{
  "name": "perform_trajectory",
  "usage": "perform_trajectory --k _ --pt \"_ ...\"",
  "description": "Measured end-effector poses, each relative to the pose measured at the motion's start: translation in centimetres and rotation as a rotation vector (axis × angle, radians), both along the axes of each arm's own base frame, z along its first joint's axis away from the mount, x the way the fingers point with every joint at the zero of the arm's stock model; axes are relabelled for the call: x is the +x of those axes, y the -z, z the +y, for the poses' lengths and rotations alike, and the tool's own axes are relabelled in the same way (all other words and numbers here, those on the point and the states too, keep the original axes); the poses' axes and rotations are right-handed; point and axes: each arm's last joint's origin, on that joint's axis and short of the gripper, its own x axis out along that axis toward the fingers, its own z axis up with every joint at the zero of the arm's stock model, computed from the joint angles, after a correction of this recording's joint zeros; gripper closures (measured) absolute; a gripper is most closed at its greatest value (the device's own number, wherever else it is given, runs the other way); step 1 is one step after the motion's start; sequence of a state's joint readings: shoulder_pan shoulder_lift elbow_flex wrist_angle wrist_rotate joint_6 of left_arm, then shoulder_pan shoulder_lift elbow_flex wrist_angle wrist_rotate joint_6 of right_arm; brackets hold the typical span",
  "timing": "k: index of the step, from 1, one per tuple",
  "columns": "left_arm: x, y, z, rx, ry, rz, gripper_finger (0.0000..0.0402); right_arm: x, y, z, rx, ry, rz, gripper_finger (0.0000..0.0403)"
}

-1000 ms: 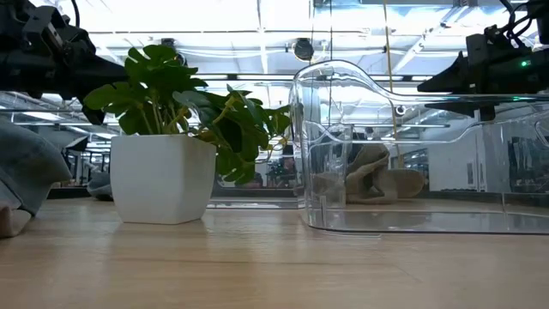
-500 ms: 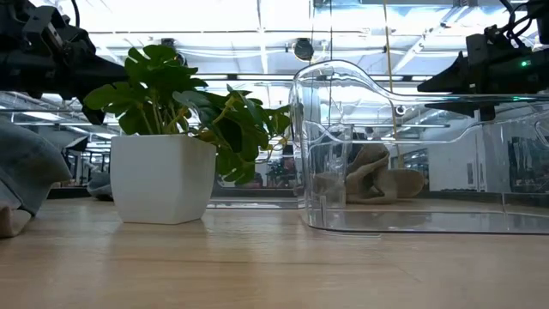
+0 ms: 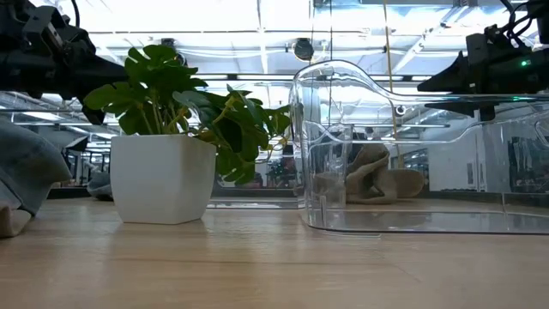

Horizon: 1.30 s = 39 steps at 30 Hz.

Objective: Pick & Place hat

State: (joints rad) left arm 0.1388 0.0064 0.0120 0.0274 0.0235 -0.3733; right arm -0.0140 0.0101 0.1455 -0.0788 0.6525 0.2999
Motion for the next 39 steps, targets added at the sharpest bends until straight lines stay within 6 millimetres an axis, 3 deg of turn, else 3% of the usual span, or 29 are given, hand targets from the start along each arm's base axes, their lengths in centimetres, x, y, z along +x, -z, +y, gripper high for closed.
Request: perform_trajectory --k 18,24,30,39 --pt "0.0 0.0 0.0 0.001 0.000 0.000 0.0325 0.0 0.0 0.0 0.022 0.001 -0.016 0.0149" --pt "0.0 0.0 0.0 0.000 0.000 0.000 0.0325 0.0 0.1 -0.1 0.100 0.030 -0.071 0.0145" --pt "0.0 0.0 0.0 0.000 0.000 0.000 0.0325 -0.1 -0.3 -0.1 0.133 0.026 -0.131 0.0108" --pt "0.0 0.0 0.0 0.000 0.000 0.000 0.0325 -0.1 -3.5 -0.1 0.080 0.023 -0.149 0.0048"
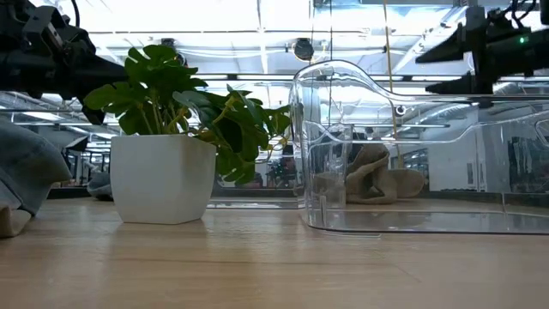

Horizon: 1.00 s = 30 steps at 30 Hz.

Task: Pick & Place hat
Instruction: Put the top left brown cap into the bottom transparent bin

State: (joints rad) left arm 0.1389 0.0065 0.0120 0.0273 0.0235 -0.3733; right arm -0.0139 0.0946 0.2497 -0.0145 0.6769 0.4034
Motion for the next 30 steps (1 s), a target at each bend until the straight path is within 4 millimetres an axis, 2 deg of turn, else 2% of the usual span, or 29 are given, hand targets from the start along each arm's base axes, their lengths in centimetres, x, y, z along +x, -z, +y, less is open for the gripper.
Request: perform_trajectory --k 4,12,22,30 --pt "0.0 0.0 0.0 0.001 0.000 0.000 0.0325 0.0 -2.3 0.0 -0.036 0.003 0.010 0.0046" --pt "0.0 0.0 0.0 0.001 0.000 0.000 0.0325 1.1 -8.1 0.0 -0.085 0.010 0.029 0.0046" --pt "0.0 0.0 0.0 0.001 0.000 0.000 0.0325 2.5 -15.8 0.0 -0.292 0.036 0.121 0.0046" --pt "0.0 0.0 0.0 0.000 -0.001 0.000 0.0325 2.4 -21.4 0.0 -0.446 0.080 0.151 0.0046"
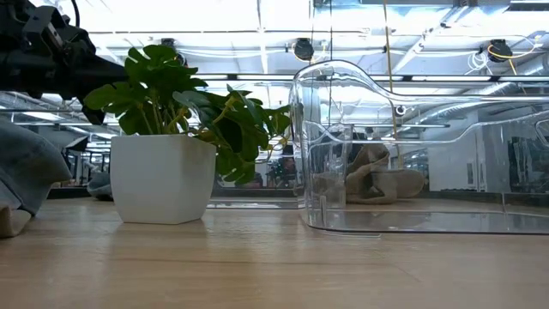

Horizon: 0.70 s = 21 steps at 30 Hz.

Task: Pick & Place hat
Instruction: Put the top left brown cap into the bottom transparent bin

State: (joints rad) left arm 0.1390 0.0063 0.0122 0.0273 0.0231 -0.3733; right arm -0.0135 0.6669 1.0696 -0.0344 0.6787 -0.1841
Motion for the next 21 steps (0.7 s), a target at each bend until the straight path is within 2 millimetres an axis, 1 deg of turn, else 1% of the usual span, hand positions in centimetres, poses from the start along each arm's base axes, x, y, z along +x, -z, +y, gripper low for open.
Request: perform_trajectory --k 4,9,17,21 --pt "0.0 0.0 0.0 0.000 0.001 0.001 0.0325 -0.2 -2.1 0.0 -0.082 0.028 0.028 0.0046" --pt "0.0 0.0 0.0 0.000 0.000 0.000 0.0325 0.1 -4.2 0.0 -0.146 0.049 0.086 0.0046" --pt "0.0 0.0 0.0 0.001 0.000 0.001 0.0325 0.6 -6.6 0.0 -0.149 0.048 0.116 0.0046" --pt "0.0 0.0 0.0 0.001 0.001 0.000 0.0325 0.9 -7.5 0.0 -0.149 0.046 0.144 0.0046"
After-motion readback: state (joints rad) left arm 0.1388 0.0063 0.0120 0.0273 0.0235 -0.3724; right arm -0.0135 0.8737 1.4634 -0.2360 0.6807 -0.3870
